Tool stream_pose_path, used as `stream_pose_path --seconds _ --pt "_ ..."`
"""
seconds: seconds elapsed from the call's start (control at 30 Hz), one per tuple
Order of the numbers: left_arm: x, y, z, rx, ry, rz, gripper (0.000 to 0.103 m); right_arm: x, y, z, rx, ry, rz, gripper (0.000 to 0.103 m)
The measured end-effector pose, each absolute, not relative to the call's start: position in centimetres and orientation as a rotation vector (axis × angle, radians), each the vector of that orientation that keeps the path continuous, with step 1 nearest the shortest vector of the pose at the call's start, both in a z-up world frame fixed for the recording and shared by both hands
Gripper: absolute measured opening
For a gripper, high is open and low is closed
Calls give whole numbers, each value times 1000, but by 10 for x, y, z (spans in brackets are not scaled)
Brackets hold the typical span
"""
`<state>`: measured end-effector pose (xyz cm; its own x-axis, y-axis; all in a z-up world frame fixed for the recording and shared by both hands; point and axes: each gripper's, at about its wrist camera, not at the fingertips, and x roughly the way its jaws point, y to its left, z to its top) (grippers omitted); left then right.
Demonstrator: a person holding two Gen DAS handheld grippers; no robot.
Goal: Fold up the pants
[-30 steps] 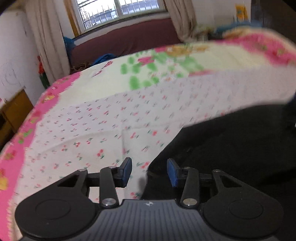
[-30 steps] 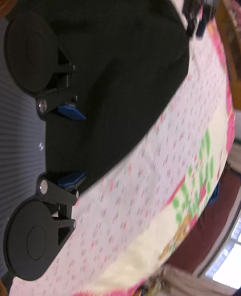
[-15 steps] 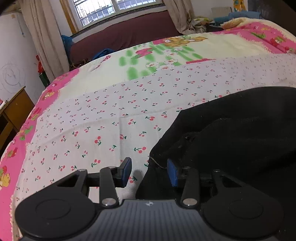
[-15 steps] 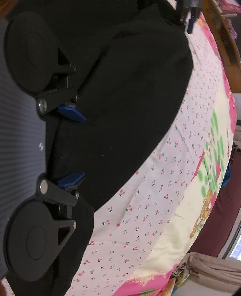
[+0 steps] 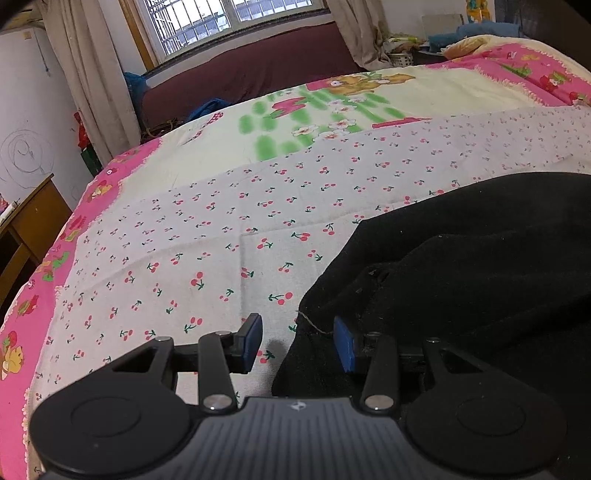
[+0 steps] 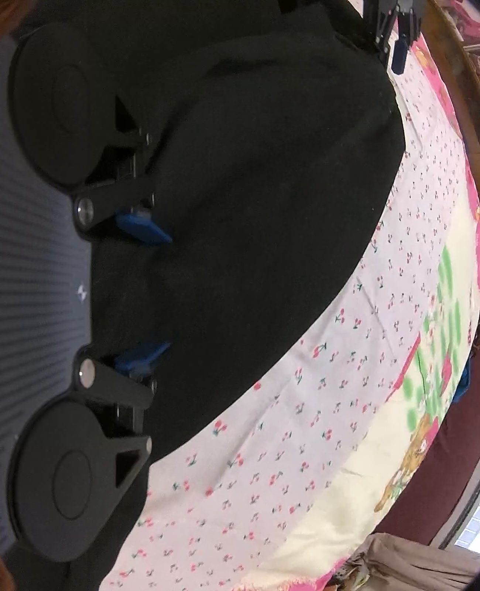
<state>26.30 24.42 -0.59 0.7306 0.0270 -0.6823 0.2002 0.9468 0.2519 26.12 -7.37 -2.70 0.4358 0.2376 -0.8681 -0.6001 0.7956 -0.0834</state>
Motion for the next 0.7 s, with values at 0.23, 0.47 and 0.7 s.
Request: stream_pose_path --seconds 0.23,0.47,0.7 --pt "256 253 6 304 717 -105 57 252 -68 -9 -363 957 502 5" --pt "249 256 19 308 687 -175 62 228 -86 44 -244 815 460 4" --pt "258 220 20 463 676 -299 67 207 -105 87 -174 714 402 0"
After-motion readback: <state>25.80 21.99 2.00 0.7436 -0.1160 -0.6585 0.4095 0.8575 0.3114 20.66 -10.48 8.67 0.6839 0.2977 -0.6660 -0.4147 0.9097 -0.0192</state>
